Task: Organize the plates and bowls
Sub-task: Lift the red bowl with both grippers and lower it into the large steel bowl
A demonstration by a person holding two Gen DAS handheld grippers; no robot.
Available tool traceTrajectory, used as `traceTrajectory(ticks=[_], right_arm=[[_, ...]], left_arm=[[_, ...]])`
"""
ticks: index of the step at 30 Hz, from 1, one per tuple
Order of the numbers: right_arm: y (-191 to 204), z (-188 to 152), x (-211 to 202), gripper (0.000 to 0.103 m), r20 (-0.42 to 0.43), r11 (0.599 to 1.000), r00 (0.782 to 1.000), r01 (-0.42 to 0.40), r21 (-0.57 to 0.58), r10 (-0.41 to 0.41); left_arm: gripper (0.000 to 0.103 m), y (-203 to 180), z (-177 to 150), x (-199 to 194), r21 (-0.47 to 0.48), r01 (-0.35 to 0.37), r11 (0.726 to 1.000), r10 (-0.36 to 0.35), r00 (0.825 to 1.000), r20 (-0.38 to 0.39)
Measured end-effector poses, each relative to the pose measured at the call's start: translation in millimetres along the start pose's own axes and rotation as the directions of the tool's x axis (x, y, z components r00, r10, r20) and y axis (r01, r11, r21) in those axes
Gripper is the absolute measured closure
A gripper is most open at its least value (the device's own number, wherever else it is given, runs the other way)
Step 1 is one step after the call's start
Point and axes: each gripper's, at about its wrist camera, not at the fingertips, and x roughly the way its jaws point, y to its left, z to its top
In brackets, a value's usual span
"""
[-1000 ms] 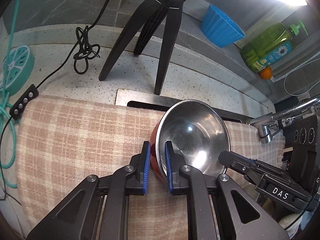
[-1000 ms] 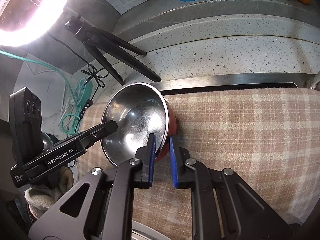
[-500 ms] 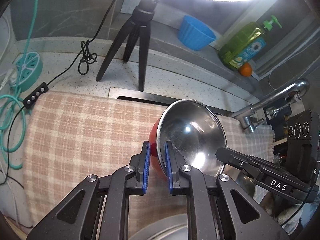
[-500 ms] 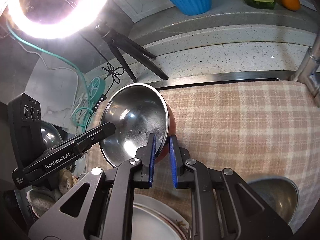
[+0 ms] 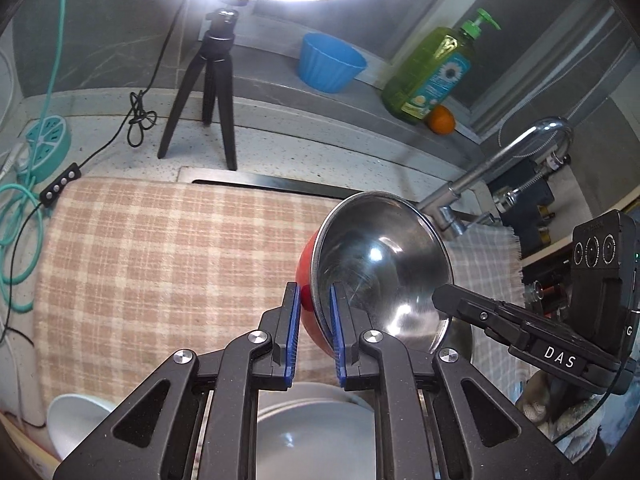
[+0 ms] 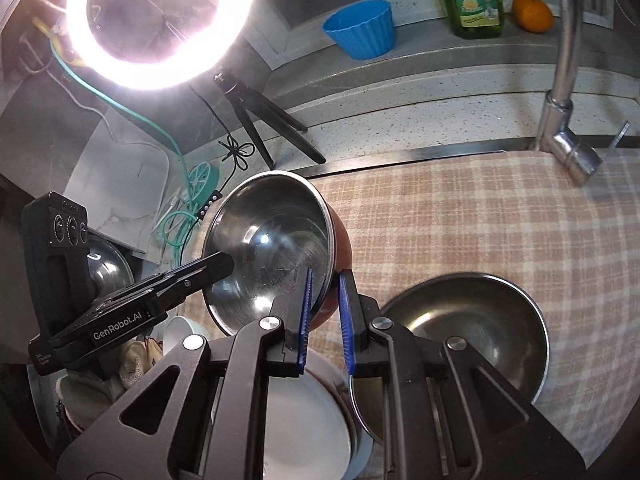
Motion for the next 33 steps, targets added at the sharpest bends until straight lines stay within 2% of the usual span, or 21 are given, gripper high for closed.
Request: traceTrajectory(ticks=[17,27,33], right_arm=[[-66,-46,-55,0.089,0.032,0.994,0.997,0.066,0.089,-0.069],[-96,-61,-44,0.089,-0.025,0.987,0.992,0.126,0.099,-0.125],[-102,-64,-35,0.089,-0.052,0.986,0.989,0.143,0.081,-0.139]], left_arm=[[0.090,-79,-27,25,0.134,0.068,0.989,-0.059,0.996,-0.067],[0.090,-99,-49,56,0.175,0.051,0.983,-0.027,0.990,-0.139],[0.090,-106,-54,65,0.207,0.010,0.978,0.020,0.990,-0.142]])
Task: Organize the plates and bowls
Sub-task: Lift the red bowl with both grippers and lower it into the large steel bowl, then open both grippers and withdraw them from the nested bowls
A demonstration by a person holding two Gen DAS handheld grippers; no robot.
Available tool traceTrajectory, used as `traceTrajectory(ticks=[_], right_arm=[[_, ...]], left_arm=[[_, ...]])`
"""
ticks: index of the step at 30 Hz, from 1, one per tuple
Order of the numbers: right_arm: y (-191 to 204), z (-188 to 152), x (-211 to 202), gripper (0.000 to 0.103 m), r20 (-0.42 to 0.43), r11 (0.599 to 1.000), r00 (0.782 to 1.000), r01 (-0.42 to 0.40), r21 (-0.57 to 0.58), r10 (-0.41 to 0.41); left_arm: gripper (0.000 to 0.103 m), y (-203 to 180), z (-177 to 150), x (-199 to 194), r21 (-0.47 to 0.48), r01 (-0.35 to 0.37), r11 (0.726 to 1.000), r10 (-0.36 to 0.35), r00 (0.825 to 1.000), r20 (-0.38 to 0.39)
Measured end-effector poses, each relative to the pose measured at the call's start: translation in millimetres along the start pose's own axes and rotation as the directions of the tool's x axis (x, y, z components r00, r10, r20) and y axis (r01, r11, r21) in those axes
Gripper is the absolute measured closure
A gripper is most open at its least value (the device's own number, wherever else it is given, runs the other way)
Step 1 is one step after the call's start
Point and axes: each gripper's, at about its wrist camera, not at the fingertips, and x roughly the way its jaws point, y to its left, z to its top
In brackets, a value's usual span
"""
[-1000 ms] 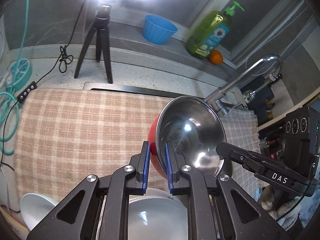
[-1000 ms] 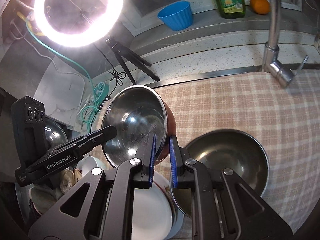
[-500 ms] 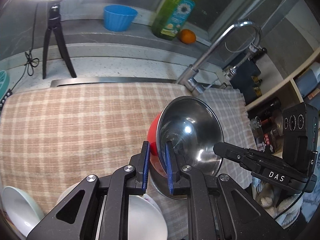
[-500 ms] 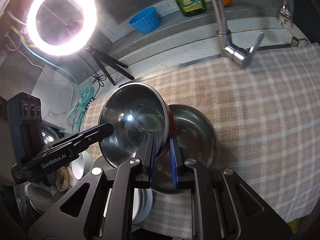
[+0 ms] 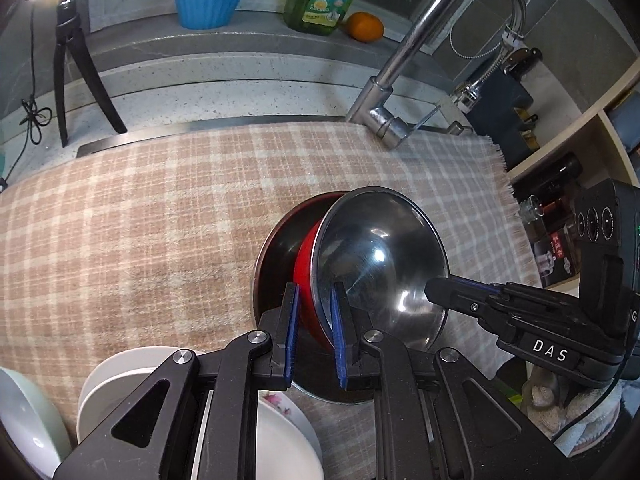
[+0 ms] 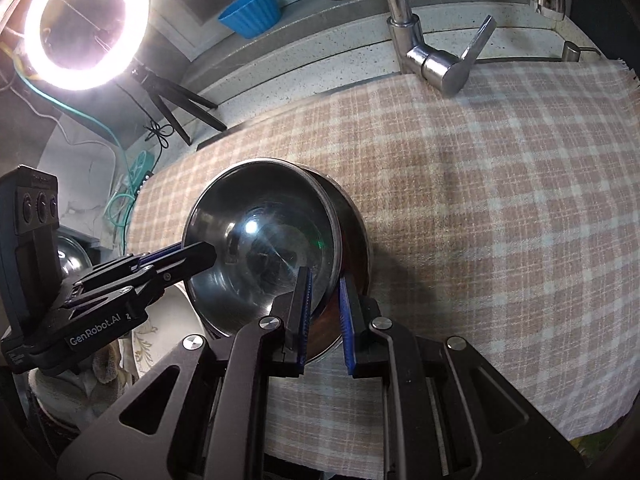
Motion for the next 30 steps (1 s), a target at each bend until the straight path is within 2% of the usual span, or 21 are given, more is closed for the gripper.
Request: traceTrajectory(ticks=[17,21,30], right_arm=[[4,2,11,0.087,-0.027,0.999,0.999,0.027,-0.047,-0.028],[6,2,12,0.085,-0.027,0.998,0.999,0.034,-0.056,-0.036],[10,3,13,0.085,-0.028,0.995,0.998,0.059,-0.084,-0.061]], left_arm=[[0.089,0,0,12,0.005,-0.039,0.999,0.039,0.999,-0.035],[0.085,-2,1,11,0.022,-0.057,0.998,0.058,0.998,-0.028],[0.085,-4,3,8,0.041,-0.060,0.997,0.061,0.998,-0.016]])
